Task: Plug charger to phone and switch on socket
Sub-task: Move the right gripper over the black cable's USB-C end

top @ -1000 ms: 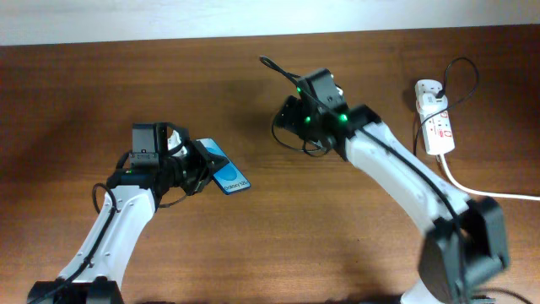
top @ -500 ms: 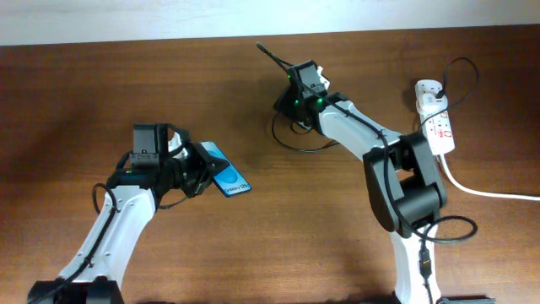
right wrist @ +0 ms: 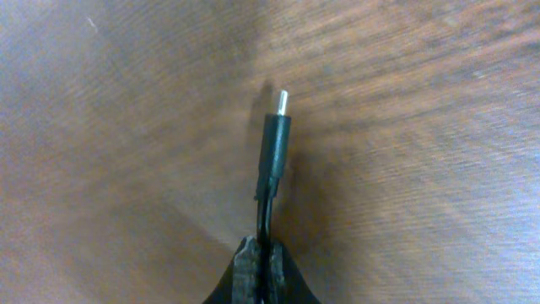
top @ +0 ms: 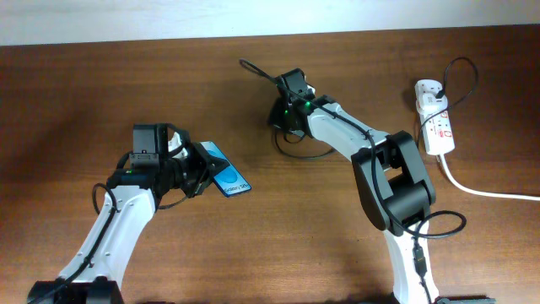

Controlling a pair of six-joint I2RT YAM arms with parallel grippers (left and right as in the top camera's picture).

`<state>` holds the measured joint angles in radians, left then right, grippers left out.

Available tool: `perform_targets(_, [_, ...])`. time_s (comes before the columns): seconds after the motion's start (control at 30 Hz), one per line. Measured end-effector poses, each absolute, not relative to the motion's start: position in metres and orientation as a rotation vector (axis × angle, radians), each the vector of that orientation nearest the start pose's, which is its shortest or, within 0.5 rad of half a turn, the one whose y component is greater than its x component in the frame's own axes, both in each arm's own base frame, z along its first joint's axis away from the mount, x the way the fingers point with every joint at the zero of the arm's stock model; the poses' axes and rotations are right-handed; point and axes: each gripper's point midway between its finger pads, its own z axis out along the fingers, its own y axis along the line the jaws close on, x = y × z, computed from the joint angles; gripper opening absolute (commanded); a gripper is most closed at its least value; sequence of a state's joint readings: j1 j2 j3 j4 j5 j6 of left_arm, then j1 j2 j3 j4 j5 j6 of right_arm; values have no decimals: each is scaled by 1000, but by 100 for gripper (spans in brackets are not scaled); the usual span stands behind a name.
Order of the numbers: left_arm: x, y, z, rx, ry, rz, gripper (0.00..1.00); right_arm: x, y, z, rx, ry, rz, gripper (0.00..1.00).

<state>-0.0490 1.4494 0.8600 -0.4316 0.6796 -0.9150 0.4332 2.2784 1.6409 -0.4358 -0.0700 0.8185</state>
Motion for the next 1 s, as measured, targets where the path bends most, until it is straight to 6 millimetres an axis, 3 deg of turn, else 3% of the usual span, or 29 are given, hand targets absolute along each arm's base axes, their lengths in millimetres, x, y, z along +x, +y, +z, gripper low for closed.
perform_targets(0.07, [328, -124, 112, -894, 2580, -1206, 0, 467, 229, -1, 391, 2798, 391, 4])
perform_targets(0.17, [328, -124, 112, -894, 2580, -1205, 0, 392, 191, -4, 343, 3107, 144, 4])
perform_targets(0.23, [328, -124, 112, -895, 2581, -1206, 0, 323, 159, -2, 324, 3379, -108, 5])
perform_targets(0.3, [328, -124, 112, -895, 2580, -1202, 0, 284, 140, -2, 302, 3537, -288, 41])
perform_targets(0.37, [328, -124, 112, -894, 2579, -1202, 0, 283, 133, -2, 257, 3536, -342, 55])
perform_targets(0.43, [328, -124, 112, -894, 2579, -1202, 0, 290, 133, -1, 234, 3510, -305, 62])
perform_targets(0.53, [328, -124, 112, -894, 2579, -1202, 0, 306, 140, -1, 210, 3446, -228, 63])
perform_targets(0.83, [328, -124, 112, -894, 2579, -1202, 0, 308, 148, -1, 219, 3456, -126, 73])
perform_targets(0.93, [328, -124, 112, -894, 2579, -1202, 0, 327, 154, 4, 200, 3397, -93, 75])
perform_targets(1.0, [328, -124, 112, -894, 2578, -1202, 0, 347, 158, 28, 188, 3329, -82, 75])
